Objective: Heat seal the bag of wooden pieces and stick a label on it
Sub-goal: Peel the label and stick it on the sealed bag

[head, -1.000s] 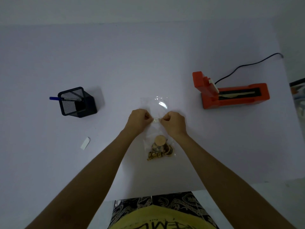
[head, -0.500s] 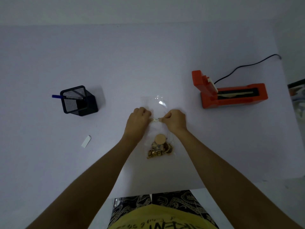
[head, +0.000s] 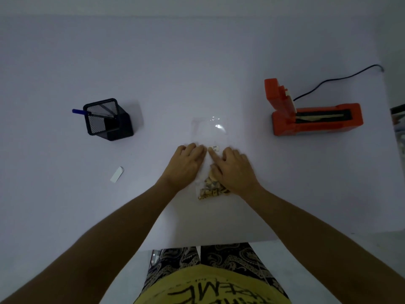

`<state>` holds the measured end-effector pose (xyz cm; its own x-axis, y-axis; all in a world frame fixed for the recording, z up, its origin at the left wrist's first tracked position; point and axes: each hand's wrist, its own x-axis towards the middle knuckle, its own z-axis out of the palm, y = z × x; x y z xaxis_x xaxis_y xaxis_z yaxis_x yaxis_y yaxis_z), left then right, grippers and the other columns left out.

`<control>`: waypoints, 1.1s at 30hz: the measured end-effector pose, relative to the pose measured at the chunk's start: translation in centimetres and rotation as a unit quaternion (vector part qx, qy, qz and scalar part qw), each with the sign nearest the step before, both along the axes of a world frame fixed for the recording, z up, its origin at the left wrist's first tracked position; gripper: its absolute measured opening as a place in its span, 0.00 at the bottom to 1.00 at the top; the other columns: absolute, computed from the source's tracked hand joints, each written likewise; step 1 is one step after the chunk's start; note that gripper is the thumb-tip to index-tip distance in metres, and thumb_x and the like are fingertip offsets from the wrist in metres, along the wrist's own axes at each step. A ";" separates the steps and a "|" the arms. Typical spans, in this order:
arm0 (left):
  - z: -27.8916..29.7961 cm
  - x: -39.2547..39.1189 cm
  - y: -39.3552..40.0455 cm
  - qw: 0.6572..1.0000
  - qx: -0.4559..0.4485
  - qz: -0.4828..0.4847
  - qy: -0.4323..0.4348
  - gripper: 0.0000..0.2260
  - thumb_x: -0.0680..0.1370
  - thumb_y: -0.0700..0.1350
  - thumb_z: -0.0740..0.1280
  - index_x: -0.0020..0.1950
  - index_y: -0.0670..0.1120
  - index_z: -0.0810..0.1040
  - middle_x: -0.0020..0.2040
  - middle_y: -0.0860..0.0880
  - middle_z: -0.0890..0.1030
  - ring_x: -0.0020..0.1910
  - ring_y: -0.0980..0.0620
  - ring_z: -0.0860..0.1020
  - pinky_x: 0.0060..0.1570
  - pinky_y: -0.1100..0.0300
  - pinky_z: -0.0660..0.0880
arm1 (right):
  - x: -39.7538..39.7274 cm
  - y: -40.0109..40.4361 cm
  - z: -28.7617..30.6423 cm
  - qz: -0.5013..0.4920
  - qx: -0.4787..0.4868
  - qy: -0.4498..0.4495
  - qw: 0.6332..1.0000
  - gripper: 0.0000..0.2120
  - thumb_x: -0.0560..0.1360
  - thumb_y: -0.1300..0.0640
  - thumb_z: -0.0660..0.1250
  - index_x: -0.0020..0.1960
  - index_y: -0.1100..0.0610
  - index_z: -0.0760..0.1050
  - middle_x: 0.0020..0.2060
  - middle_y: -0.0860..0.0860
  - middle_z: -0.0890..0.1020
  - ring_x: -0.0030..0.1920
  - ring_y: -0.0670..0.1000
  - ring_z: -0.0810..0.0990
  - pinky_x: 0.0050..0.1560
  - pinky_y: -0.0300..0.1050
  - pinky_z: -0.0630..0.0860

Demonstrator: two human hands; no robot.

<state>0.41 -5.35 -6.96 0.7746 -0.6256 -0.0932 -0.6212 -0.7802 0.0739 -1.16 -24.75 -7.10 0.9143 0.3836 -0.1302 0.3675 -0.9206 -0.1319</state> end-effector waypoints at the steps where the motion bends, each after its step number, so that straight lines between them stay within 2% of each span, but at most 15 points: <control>1: 0.0 0.1 0.1 1.000 0.005 -0.002 0.001 0.20 0.74 0.43 0.56 0.62 0.38 0.77 0.58 0.44 0.78 0.54 0.43 0.76 0.49 0.51 0.75 | 0.2 -0.6 0.0 0.021 -0.016 -0.004 1.000 0.24 0.79 0.46 0.56 0.71 0.53 0.69 0.41 0.56 0.74 0.39 0.56 0.73 0.36 0.49 0.70; 5: -0.1 0.4 0.6 1.000 0.027 -0.006 0.009 0.21 0.75 0.43 0.54 0.64 0.39 0.75 0.61 0.43 0.77 0.58 0.42 0.76 0.53 0.50 0.75 | 0.3 -3.0 0.0 0.041 -0.051 0.008 0.998 0.27 0.79 0.44 0.53 0.73 0.56 0.65 0.43 0.57 0.74 0.40 0.57 0.73 0.37 0.50 0.70; 8: -0.2 0.3 0.3 0.999 0.027 0.000 0.021 0.22 0.75 0.43 0.53 0.65 0.38 0.74 0.62 0.43 0.77 0.59 0.42 0.76 0.53 0.50 0.75 | 0.3 -3.1 0.3 0.014 -0.045 0.012 0.999 0.26 0.78 0.46 0.54 0.70 0.58 0.69 0.42 0.57 0.75 0.40 0.57 0.74 0.37 0.49 0.71; 10: -0.2 0.1 0.0 0.999 0.021 0.005 0.026 0.22 0.74 0.43 0.54 0.65 0.38 0.75 0.62 0.43 0.77 0.59 0.42 0.76 0.53 0.51 0.75 | 0.4 -2.0 0.9 -0.007 -0.038 -0.008 0.999 0.25 0.76 0.48 0.56 0.67 0.60 0.73 0.45 0.57 0.77 0.43 0.58 0.76 0.41 0.50 0.71; 12: -0.1 0.0 -0.1 1.000 0.008 0.012 0.025 0.21 0.74 0.42 0.56 0.64 0.37 0.75 0.61 0.43 0.78 0.60 0.42 0.76 0.53 0.52 0.75 | 0.4 -0.6 1.3 -0.013 -0.016 -0.016 1.000 0.24 0.76 0.49 0.57 0.67 0.60 0.72 0.56 0.57 0.79 0.53 0.58 0.77 0.50 0.52 0.72; 14: 0.1 -0.1 -0.2 0.999 0.004 0.017 0.027 0.21 0.74 0.43 0.57 0.64 0.38 0.75 0.61 0.44 0.78 0.60 0.43 0.76 0.53 0.53 0.75 | 0.3 0.8 1.2 0.013 0.002 0.015 1.000 0.26 0.77 0.48 0.56 0.71 0.59 0.68 0.67 0.55 0.74 0.66 0.58 0.72 0.62 0.57 0.69; 16: 0.2 -0.2 -0.1 0.999 0.008 0.016 0.034 0.22 0.75 0.44 0.55 0.64 0.39 0.76 0.61 0.44 0.78 0.60 0.44 0.76 0.53 0.53 0.75 | 0.1 1.0 0.8 0.042 -0.009 0.042 0.998 0.26 0.80 0.46 0.54 0.73 0.57 0.66 0.71 0.52 0.71 0.73 0.59 0.65 0.69 0.64 0.63; 20: 0.3 -0.3 0.2 0.999 0.017 0.013 0.031 0.23 0.75 0.45 0.53 0.64 0.39 0.76 0.61 0.44 0.78 0.60 0.43 0.77 0.53 0.52 0.76 | 0.4 -1.6 0.2 0.085 -0.064 0.062 0.992 0.28 0.81 0.40 0.49 0.76 0.53 0.61 0.75 0.48 0.65 0.76 0.61 0.57 0.70 0.73 0.53; 25: 0.4 -0.3 -0.1 0.999 0.026 0.020 0.037 0.23 0.75 0.46 0.53 0.65 0.39 0.75 0.62 0.44 0.78 0.60 0.43 0.77 0.53 0.52 0.75 | 0.6 -3.0 0.3 0.075 -0.076 0.070 0.992 0.29 0.81 0.39 0.47 0.77 0.51 0.58 0.75 0.47 0.64 0.76 0.63 0.56 0.69 0.74 0.52; 28: 0.2 -0.6 -0.2 0.999 0.026 0.037 0.018 0.20 0.75 0.44 0.59 0.66 0.40 0.75 0.62 0.43 0.78 0.60 0.42 0.77 0.57 0.48 0.75 | -0.1 -2.1 0.3 0.031 -0.059 0.084 0.994 0.27 0.81 0.42 0.47 0.77 0.51 0.57 0.76 0.46 0.63 0.77 0.61 0.56 0.71 0.72 0.52; 33: 0.2 -1.5 -0.8 0.995 0.051 0.072 0.041 0.26 0.73 0.47 0.67 0.69 0.41 0.70 0.64 0.40 0.76 0.62 0.40 0.75 0.62 0.40 0.72 | -0.5 -0.9 0.5 0.000 -0.044 0.094 0.995 0.26 0.81 0.44 0.48 0.77 0.50 0.58 0.76 0.46 0.62 0.76 0.60 0.57 0.71 0.72 0.50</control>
<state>-1.13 -6.17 -6.74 0.8426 -0.4926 -0.2179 -0.4975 -0.8667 0.0357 -1.64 -25.65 -6.64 0.8704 0.3630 -0.3326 0.3435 -0.9317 -0.1181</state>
